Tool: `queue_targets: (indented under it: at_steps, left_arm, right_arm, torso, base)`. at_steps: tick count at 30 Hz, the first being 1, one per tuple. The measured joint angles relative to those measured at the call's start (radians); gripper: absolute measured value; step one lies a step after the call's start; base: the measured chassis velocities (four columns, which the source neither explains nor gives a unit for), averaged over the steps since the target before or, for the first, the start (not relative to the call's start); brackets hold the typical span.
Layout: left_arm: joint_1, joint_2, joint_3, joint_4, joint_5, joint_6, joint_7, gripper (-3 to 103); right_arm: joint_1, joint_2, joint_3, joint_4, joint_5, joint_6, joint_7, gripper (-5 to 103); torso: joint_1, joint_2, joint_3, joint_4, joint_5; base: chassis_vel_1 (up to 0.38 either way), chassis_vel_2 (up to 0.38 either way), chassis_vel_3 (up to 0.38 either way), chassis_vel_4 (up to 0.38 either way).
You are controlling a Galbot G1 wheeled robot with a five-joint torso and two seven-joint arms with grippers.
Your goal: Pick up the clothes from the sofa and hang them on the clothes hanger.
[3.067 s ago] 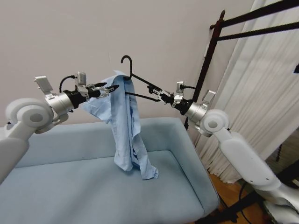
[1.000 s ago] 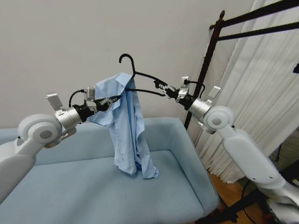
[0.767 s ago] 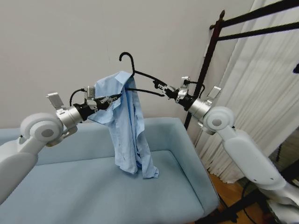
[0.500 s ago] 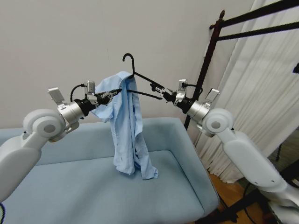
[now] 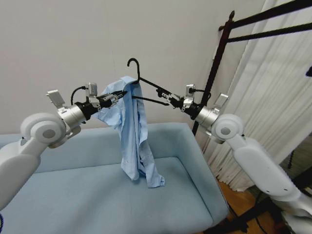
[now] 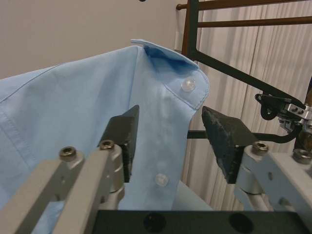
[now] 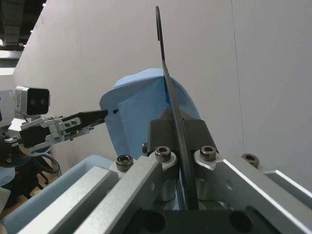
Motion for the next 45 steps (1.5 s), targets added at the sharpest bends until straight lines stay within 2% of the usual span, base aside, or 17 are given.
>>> queue_targets:
  at_steps: [3,5,7,9,10,13,14,16,17,18,22,26,28,36,41,44,45]
  left_arm:
    - [-0.002,0.030,-0.008,0.000,-0.019,-0.003,0.000,63]
    - [-0.008,0.041,-0.009,0.007,-0.028,-0.006,0.000,63]
    - [-0.027,0.058,-0.009,0.030,-0.043,-0.008,0.010,74]
    - [-0.071,0.080,0.010,0.089,-0.054,-0.011,0.058,85]
    - [-0.071,0.080,0.010,0.089,-0.054,-0.011,0.058,85]
    - [-0.139,0.093,0.052,0.184,-0.057,0.000,0.147,94]
    - [-0.139,0.093,0.052,0.184,-0.057,0.000,0.147,94]
    - [-0.188,0.082,0.085,0.247,-0.052,0.023,0.220,100]
    - [-0.228,0.065,0.122,0.293,-0.040,0.040,0.272,100]
    - [-0.228,0.065,0.122,0.293,-0.040,0.040,0.272,100]
    - [-0.334,0.013,0.237,0.409,-0.003,0.085,0.395,100]
    - [-0.400,-0.011,0.305,0.471,0.020,0.095,0.461,100]
    - [-0.456,-0.033,0.347,0.515,0.051,0.098,0.523,100]
    - [-0.522,-0.046,0.395,0.549,0.082,0.098,0.603,100]
    - [-0.569,-0.041,0.443,0.596,0.112,0.086,0.690,100]
    - [-0.594,-0.037,0.472,0.629,0.145,0.064,0.769,100]
    - [-0.594,-0.037,0.472,0.629,0.145,0.064,0.769,100]
  right_arm:
    - [-0.001,0.002,0.005,-0.012,0.002,0.000,-0.010,1]
    - [-0.003,0.002,0.007,-0.013,0.003,0.000,-0.015,1]
    - [-0.008,0.000,0.011,-0.013,0.012,0.000,-0.024,1]
    - [-0.014,-0.004,0.014,-0.008,0.019,-0.002,-0.040,1]
    - [-0.014,-0.004,0.014,-0.008,0.019,-0.002,-0.040,1]
    - [-0.016,-0.008,0.015,-0.004,0.022,-0.004,-0.064,1]
    - [-0.016,-0.008,0.015,-0.004,0.022,-0.004,-0.064,1]
    - [-0.016,-0.011,0.015,-0.002,0.024,-0.004,-0.086,1]
    - [-0.018,-0.014,0.015,-0.001,0.024,-0.004,-0.109,1]
    - [-0.018,-0.014,0.015,-0.001,0.024,-0.004,-0.109,1]
    - [-0.021,-0.025,0.015,-0.007,0.034,-0.002,-0.180,1]
    - [-0.022,-0.039,0.018,-0.019,0.054,-0.004,-0.229,1]
    - [-0.025,-0.056,0.025,-0.024,0.062,-0.016,-0.266,1]
    - [-0.035,-0.068,0.030,-0.039,0.059,-0.026,-0.311,1]
    - [-0.017,-0.061,0.029,-0.096,0.046,-0.027,-0.376,1]
    - [0.001,-0.050,0.027,-0.154,0.023,-0.027,-0.430,1]
    - [0.001,-0.050,0.027,-0.154,0.023,-0.027,-0.430,1]
  torso:
    - [0.000,0.000,0.000,0.0000,-0.0002]
    - [0.000,0.000,0.000,0.0001,-0.0002]
    - [0.000,0.000,0.000,0.0001,0.0000]
    - [0.000,0.000,0.000,0.0000,0.0000]
    - [0.000,0.000,0.000,0.0000,0.0000]
    - [0.000,0.000,0.000,0.0001,-0.0001]
    - [0.000,0.000,0.000,0.0001,-0.0001]
    - [0.000,0.000,0.000,0.0005,-0.0002]
    - [0.000,0.000,0.000,0.0003,0.0000]
    - [0.000,0.000,0.000,0.0003,0.0000]
    - [0.000,0.000,0.000,-0.0003,-0.0001]
    - [0.000,0.000,0.000,-0.0001,0.0000]
    - [0.000,0.000,0.000,-0.0002,0.0001]
    - [0.000,0.000,0.000,0.0000,0.0001]
    - [0.000,0.000,0.000,0.0001,0.0000]
    - [0.000,0.000,0.000,0.0001,0.0000]
    - [0.000,0.000,0.000,0.0001,0.0000]
  base:
    - [0.000,0.000,0.000,0.000]
    - [0.000,0.000,0.000,0.000]
    - [0.000,0.000,0.000,0.000]
    - [0.000,0.000,0.000,0.000]
    - [0.000,0.000,0.000,0.000]
    - [0.000,0.000,0.000,0.000]
    - [0.000,0.000,0.000,0.000]
    - [0.000,0.000,0.000,0.000]
    - [0.000,0.000,0.000,0.000]
    - [0.000,0.000,0.000,0.000]
    - [0.000,0.000,0.000,0.000]
    - [0.000,0.000,0.000,0.000]
    - [0.000,0.000,0.000,0.000]
    - [0.000,0.000,0.000,0.000]
    - [0.000,0.000,0.000,0.000]
    - [0.000,0.000,0.000,0.000]
    - [0.000,0.000,0.000,0.000]
